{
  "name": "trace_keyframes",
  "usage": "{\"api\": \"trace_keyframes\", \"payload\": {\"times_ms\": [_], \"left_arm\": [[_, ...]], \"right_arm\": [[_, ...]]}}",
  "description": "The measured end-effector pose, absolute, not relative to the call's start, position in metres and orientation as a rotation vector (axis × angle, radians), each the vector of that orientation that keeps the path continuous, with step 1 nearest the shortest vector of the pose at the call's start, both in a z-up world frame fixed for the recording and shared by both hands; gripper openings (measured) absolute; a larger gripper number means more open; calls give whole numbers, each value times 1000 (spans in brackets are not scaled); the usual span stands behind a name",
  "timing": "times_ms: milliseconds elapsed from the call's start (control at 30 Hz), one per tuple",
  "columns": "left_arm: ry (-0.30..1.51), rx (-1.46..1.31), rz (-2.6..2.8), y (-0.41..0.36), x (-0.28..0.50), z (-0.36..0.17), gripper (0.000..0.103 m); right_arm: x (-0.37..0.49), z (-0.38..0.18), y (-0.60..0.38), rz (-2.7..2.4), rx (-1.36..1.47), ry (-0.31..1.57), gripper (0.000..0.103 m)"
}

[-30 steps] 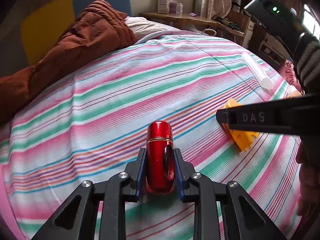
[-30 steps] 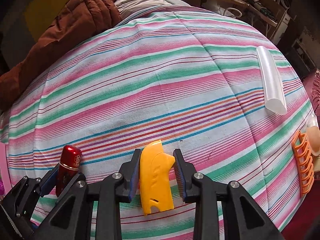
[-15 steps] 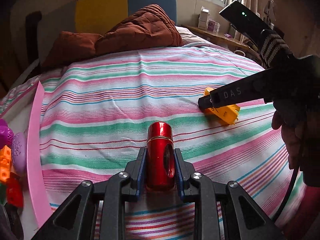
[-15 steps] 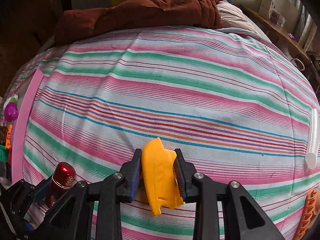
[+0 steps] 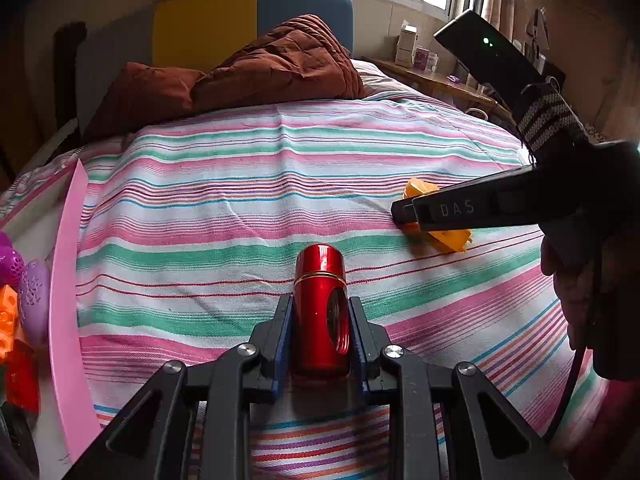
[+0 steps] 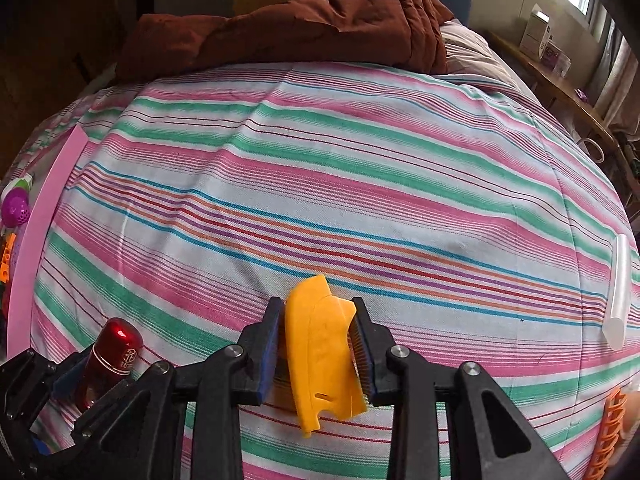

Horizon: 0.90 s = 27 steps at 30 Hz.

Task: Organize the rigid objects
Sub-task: 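Carry the red cylinder into the tray and open the left tool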

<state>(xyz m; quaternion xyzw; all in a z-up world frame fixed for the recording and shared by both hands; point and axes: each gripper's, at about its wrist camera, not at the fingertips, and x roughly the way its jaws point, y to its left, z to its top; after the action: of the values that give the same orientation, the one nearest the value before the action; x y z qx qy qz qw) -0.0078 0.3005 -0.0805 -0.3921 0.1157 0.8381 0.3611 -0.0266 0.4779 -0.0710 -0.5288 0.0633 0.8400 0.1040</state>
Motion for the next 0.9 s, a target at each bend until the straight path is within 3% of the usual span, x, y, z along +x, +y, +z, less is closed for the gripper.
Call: {"api": "trace_keyframes", "payload": {"times_ms": [133,500,900], "left_arm": [[282,-1020,2152,300,-9,-80,26],[257,-1081,2135,291,4,-58,26],[222,-1007,2197,259,21,-16,26]], "right_arm": [[-32,-74,468,2492,-1539,61,30],[-33,-74,474,2509,-1508,126,31],[-33,-75,460,2521,-1478,-56,30]]}}
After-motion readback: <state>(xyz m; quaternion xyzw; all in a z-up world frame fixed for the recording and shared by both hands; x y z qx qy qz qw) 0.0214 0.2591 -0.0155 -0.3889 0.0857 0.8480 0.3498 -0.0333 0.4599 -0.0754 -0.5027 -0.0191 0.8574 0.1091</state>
